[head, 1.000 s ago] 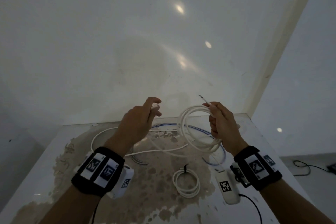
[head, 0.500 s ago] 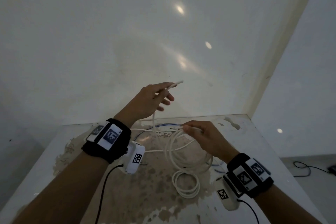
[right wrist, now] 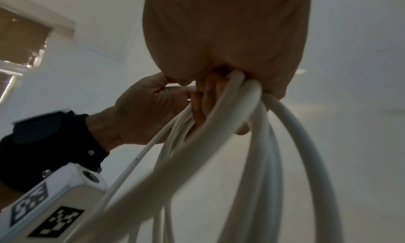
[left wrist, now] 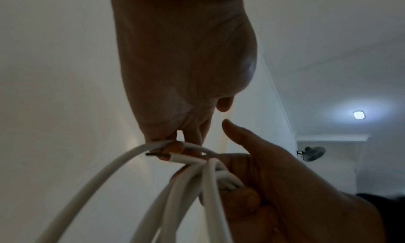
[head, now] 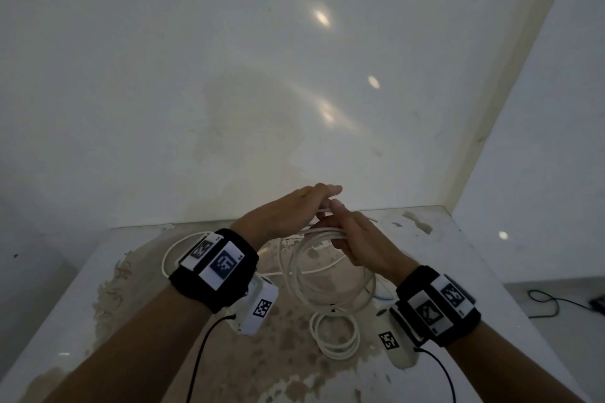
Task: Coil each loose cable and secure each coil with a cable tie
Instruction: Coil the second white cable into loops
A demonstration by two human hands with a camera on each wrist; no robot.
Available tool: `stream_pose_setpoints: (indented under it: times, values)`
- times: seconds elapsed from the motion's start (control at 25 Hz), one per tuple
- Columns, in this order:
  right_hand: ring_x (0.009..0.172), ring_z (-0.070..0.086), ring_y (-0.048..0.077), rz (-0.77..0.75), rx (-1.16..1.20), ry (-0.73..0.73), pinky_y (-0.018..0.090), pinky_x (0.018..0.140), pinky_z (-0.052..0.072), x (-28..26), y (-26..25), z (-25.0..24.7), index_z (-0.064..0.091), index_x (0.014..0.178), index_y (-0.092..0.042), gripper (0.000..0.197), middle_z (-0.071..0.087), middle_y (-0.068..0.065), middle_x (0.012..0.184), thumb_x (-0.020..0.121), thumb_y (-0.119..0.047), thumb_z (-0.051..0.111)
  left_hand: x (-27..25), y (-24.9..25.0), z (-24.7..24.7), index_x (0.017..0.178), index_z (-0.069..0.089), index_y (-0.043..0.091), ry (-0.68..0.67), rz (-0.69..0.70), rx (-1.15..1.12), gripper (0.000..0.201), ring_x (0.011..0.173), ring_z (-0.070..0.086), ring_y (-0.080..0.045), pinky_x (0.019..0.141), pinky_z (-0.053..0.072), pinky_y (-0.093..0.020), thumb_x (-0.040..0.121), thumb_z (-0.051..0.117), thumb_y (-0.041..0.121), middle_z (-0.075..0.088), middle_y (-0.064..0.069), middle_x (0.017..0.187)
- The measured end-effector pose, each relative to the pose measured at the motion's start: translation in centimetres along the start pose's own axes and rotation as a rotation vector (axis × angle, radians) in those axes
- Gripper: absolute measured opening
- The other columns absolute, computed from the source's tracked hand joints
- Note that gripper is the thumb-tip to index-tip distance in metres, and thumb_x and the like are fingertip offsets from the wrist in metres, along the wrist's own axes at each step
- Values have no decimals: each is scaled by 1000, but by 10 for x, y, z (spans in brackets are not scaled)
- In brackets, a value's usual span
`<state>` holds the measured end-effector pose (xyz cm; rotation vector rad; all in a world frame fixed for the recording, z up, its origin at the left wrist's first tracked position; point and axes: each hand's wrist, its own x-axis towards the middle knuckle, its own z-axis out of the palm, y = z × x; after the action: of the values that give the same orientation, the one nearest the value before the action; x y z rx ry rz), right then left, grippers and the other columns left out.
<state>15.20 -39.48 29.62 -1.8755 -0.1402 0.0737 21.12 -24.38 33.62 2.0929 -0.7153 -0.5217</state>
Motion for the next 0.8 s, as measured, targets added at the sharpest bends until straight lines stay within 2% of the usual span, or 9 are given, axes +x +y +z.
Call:
stream_pose_setpoints:
  times: [0.08,0.2,0.28,0.36,0.4,0.48,0.6,0.68,0.8]
  values:
    - [34,44,-4,28,72,2,5,39,31,-1,-5,0,65,103,-9,59,49,-18,39,109,-39,15,-3,4,2,146,40,29,16,-26,-59,53,114,46,-4,102,30,-29,102,19,50,52,10,128]
    - [32,34,0,11,118,102,9,38,27,4,-3,0,62,85,-18,52,44,-14,39,110,-33,19,3,-3,3,147,39,24,48,-14,-83,66,124,47,-6,110,26,-31,98,21,63,54,8,134]
    - [33,35,2,3,113,165,10,38,27,7,0,-1,57,74,-17,49,43,-13,39,110,-24,23,6,-13,5,151,30,27,58,67,-27,66,133,45,-9,115,26,-35,94,25,61,51,5,144]
    - [36,36,3,14,76,249,17,40,28,11,3,-3,56,72,-14,46,44,-11,42,108,-22,28,4,-20,7,153,15,37,60,130,42,70,128,50,-9,110,36,-33,91,43,55,52,4,144]
    - [39,36,6,45,81,301,21,41,27,13,6,-4,55,70,-12,45,44,-9,45,107,-24,31,2,-21,8,153,14,37,61,158,118,75,122,55,-8,104,41,-29,91,54,52,54,5,142]
    - [42,36,12,89,109,355,23,41,27,16,10,-5,52,68,-11,44,42,-5,49,105,-29,35,-1,-26,11,149,28,28,76,171,323,72,107,61,-8,92,47,-25,89,63,46,57,4,134]
    - [37,32,6,54,105,331,24,44,27,18,14,2,52,69,-2,49,39,-6,46,106,-29,34,4,-39,13,126,54,15,139,215,441,35,81,62,-15,77,50,-37,97,57,33,67,-3,108]
    - [36,34,7,53,143,353,22,41,28,18,15,4,61,79,8,56,43,-3,45,107,-31,32,5,-45,15,118,59,14,193,266,406,27,71,60,-17,68,48,-38,99,53,32,68,-4,94]
    - [40,37,16,61,319,373,21,41,26,21,12,-2,62,92,0,50,56,10,52,108,-33,28,2,-51,14,112,61,17,287,322,349,22,61,57,-10,60,48,-34,99,52,32,66,2,80]
